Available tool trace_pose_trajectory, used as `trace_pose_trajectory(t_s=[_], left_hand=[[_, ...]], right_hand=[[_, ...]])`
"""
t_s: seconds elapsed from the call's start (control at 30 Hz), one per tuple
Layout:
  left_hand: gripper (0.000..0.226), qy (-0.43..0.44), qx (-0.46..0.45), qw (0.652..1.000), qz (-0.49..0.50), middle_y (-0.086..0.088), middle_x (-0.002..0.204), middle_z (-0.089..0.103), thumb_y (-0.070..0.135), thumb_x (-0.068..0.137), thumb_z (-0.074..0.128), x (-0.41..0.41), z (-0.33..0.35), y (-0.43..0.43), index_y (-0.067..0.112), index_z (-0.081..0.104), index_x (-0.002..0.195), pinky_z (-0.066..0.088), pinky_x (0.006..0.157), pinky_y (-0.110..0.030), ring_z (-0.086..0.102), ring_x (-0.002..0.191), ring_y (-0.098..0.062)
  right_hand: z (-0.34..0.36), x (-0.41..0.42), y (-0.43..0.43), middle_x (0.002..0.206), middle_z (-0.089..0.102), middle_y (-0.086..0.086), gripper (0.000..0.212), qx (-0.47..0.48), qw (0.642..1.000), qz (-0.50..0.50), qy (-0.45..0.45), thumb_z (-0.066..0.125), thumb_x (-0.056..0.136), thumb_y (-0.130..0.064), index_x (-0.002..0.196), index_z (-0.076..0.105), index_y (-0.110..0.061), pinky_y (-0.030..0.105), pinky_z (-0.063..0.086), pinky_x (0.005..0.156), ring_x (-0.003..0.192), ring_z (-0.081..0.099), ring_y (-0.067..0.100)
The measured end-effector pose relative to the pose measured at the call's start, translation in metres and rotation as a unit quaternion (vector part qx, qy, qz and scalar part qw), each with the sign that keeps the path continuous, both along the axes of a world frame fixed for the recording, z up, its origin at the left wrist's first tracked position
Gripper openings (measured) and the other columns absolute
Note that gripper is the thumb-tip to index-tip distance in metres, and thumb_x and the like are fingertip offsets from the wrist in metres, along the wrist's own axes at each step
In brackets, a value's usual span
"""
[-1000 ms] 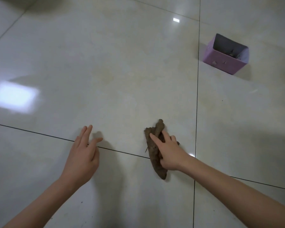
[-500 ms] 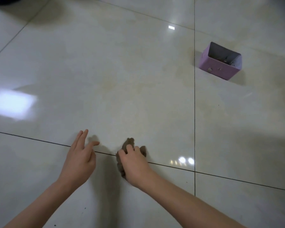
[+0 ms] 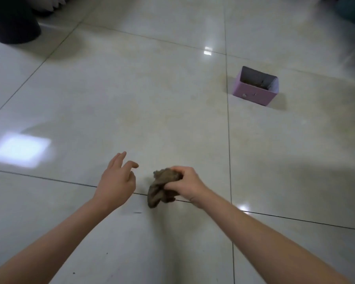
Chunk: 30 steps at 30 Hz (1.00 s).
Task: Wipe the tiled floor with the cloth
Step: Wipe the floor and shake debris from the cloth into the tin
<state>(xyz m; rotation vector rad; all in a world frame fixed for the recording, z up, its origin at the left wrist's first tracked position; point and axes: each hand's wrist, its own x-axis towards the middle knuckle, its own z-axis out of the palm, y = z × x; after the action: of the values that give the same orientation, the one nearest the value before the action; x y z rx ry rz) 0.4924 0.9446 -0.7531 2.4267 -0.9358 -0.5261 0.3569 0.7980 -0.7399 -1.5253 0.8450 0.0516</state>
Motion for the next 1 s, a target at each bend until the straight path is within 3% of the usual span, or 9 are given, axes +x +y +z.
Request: trace_pose_trajectory(t_s=[0.07,0.17,0.23,0.37,0.43,0.63,0.77,1.0], left_hand=[[0.031,-0.009,-0.001,1.000,-0.028,-0.010,0.157,0.024,0.009,0.097,0.044,-0.005,0.013,-0.019,0.014,0.058,0.124,0.020,0.114,-0.035,0.012,0.147,-0.020],[0.031,-0.020,0.007,0.997,-0.074,-0.008,0.157,0.025,0.013,0.098,0.044,-0.013,0.037,-0.056,0.016,0.056,0.126,0.023,0.112,-0.034,0.013,0.146,-0.018],[0.031,-0.022,0.023,0.994,-0.104,-0.007,0.157,0.026,0.015,0.098,0.044,-0.021,0.056,-0.083,0.017,0.056,0.127,0.027,0.111,-0.035,0.016,0.145,-0.018],[0.029,-0.015,0.044,0.986,-0.160,-0.002,0.146,0.042,0.019,0.098,0.043,-0.038,0.096,-0.145,0.018,0.056,0.125,0.037,0.099,-0.030,0.041,0.128,-0.018],[0.029,-0.010,0.051,0.982,-0.179,0.000,0.134,0.052,0.021,0.099,0.043,-0.047,0.115,-0.178,0.019,0.056,0.124,0.041,0.091,-0.029,0.051,0.109,-0.017],[0.027,0.037,0.043,0.982,-0.178,0.006,0.104,0.060,0.025,0.096,0.047,-0.075,0.172,-0.262,0.024,0.057,0.122,0.047,0.075,-0.028,0.060,0.092,-0.018],[0.023,0.062,0.036,0.979,-0.192,0.005,0.101,0.062,0.024,0.096,0.051,-0.092,0.216,-0.303,0.026,0.059,0.118,0.043,0.069,-0.021,0.060,0.094,-0.015],[0.016,0.067,-0.009,0.982,-0.177,0.005,0.104,0.065,0.022,0.095,0.053,-0.103,0.276,-0.347,0.032,0.059,0.106,0.044,0.060,-0.016,0.063,0.092,-0.014]], right_hand=[[0.026,-0.013,-0.030,0.069,0.072,-0.010,0.036,0.017,0.999,-0.033,-0.039,0.064,0.074,0.017,0.083,0.068,-0.017,0.025,0.058,0.061,0.066,0.068,0.005],[0.062,-0.038,-0.074,0.083,0.072,0.008,0.034,0.024,0.994,-0.079,-0.079,0.064,0.075,0.019,0.089,0.068,-0.012,0.039,0.061,0.069,0.072,0.070,0.021],[0.086,-0.057,-0.102,0.088,0.070,0.016,0.033,0.024,0.989,-0.109,-0.098,0.063,0.076,0.020,0.093,0.068,-0.008,0.041,0.061,0.069,0.074,0.069,0.026],[0.126,-0.091,-0.155,0.095,0.068,0.023,0.032,0.015,0.979,-0.160,-0.129,0.061,0.078,0.021,0.101,0.066,-0.001,0.043,0.061,0.073,0.078,0.069,0.033],[0.143,-0.105,-0.181,0.097,0.068,0.024,0.032,0.001,0.976,-0.174,-0.133,0.062,0.078,0.020,0.103,0.065,0.000,0.044,0.060,0.075,0.081,0.069,0.034],[0.199,-0.138,-0.251,0.103,0.068,0.026,0.037,-0.016,0.971,-0.192,-0.138,0.064,0.078,0.018,0.112,0.064,0.003,0.050,0.057,0.083,0.088,0.068,0.038],[0.239,-0.159,-0.287,0.093,0.067,0.020,0.037,-0.026,0.968,-0.206,-0.141,0.064,0.077,0.019,0.109,0.064,0.000,0.050,0.058,0.080,0.078,0.067,0.032],[0.280,-0.164,-0.339,0.088,0.068,0.015,0.032,-0.041,0.967,-0.200,-0.153,0.066,0.076,0.017,0.097,0.067,-0.007,0.045,0.060,0.076,0.075,0.068,0.028]])
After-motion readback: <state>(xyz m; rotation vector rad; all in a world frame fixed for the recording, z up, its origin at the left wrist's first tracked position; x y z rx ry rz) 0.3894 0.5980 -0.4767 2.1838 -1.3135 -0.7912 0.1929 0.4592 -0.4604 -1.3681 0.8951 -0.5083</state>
